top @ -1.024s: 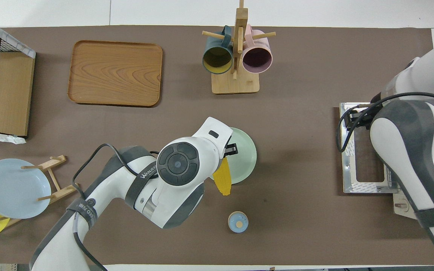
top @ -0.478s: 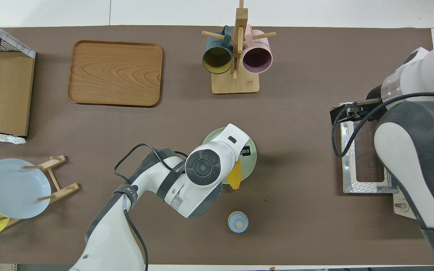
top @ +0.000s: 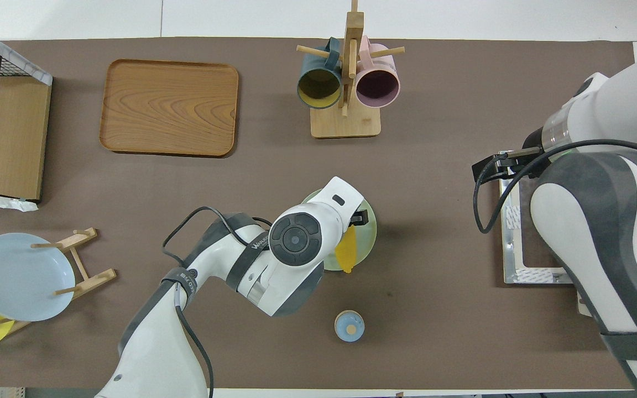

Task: Put corn in oven
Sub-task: 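Lower the corn onto the green plate and open the left gripper, then withdraw the left gripper while the right gripper grasps the corn, then lift the corn off the plate with the right gripper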

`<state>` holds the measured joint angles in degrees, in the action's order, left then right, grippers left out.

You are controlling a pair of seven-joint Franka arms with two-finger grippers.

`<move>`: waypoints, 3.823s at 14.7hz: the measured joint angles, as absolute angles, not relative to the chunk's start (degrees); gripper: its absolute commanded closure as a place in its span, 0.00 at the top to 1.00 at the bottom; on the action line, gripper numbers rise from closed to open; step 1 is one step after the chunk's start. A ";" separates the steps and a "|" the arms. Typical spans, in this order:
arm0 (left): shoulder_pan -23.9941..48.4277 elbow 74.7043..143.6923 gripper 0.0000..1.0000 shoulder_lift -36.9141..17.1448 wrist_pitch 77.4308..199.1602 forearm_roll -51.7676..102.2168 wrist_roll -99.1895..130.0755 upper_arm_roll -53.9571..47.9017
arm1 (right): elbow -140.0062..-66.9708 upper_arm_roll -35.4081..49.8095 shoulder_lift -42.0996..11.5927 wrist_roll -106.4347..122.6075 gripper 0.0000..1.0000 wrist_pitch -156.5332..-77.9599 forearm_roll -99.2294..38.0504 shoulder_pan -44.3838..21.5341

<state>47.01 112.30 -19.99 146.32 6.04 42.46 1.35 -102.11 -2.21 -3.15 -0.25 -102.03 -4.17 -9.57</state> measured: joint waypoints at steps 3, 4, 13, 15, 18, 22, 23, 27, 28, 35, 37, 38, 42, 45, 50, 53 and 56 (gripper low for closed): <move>43.29 111.41 1.00 -14.84 137.88 6.04 38.80 1.88 | -102.25 -2.21 -3.15 -0.25 1.00 -102.03 -4.17 -9.57; 41.50 111.26 1.00 -12.94 135.42 6.04 37.52 1.96 | -102.27 -2.19 -3.15 -0.25 1.00 -102.04 -4.24 -9.63; 22.32 99.84 1.00 -7.09 109.50 6.02 16.52 2.47 | -102.42 -1.95 -6.59 -19.61 1.00 -110.27 -4.88 -25.05; 17.71 99.44 1.00 -5.67 107.17 5.76 11.90 2.55 | -101.92 -1.88 -9.29 -26.18 1.00 -115.07 -4.88 -30.53; 11.08 99.38 1.00 -3.07 103.89 3.16 6.14 2.64 | -101.25 -1.86 -13.99 -34.29 1.00 -120.38 -4.86 -38.01; 6.98 99.39 1.00 -1.87 102.34 2.18 3.23 2.64 | -101.23 -1.88 -21.14 -38.41 1.00 -128.32 -4.60 -42.65; 6.89 99.39 1.00 -1.78 102.10 2.10 3.23 2.63 | -101.26 -1.89 -22.63 -38.47 0.99 -129.66 -4.59 -42.76; 6.91 99.32 1.00 -1.37 101.63 1.26 3.23 2.36 | -102.13 -1.89 -24.79 -38.47 0.61 -132.24 -4.56 -43.21; 6.93 99.30 1.00 -1.23 101.39 1.18 3.23 2.29 | -102.81 -1.89 -24.77 -38.47 0.58 -133.17 -4.56 -43.42; 7.06 97.76 1.00 1.98 95.99 1.11 3.23 1.94 | -106.62 -1.90 -24.32 -38.47 0.00 -136.36 -4.55 -44.25; 7.09 97.76 1.00 2.89 95.52 1.11 3.23 1.86 | -107.10 -1.90 -24.20 -38.47 0.00 -136.48 -4.55 -44.25; 7.12 97.76 1.00 3.06 95.33 1.11 3.23 1.81 | -107.22 -1.90 -24.12 -38.47 0.00 -136.51 -4.54 -44.25; 7.24 97.94 1.00 2.99 95.09 1.10 3.23 1.99 | -107.21 -2.05 -23.03 -38.38 0.00 -136.20 -3.85 -44.25; 7.26 97.70 1.00 1.69 95.22 1.10 3.22 2.70 | -104.31 -2.14 -22.83 -38.38 0.00 -130.92 0.92 -43.75; 8.56 96.14 1.00 0.54 95.29 1.10 3.22 2.58 | -96.94 -2.96 -20.62 -32.24 0.00 -117.42 5.32 -39.90; 8.84 95.94 1.00 0.57 95.29 1.10 3.22 2.41 | -96.81 -3.14 -17.53 -27.24 0.00 -110.66 5.77 -35.29; 8.82 95.93 1.00 0.57 95.28 1.10 3.23 2.45 | -97.31 -3.31 -15.23 -24.88 0.00 -103.05 7.47 -30.97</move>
<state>8.82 95.93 0.57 95.28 1.10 3.23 2.45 -97.31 -3.31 -15.23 -24.88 -103.05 7.47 -30.97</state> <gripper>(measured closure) 0.000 0.974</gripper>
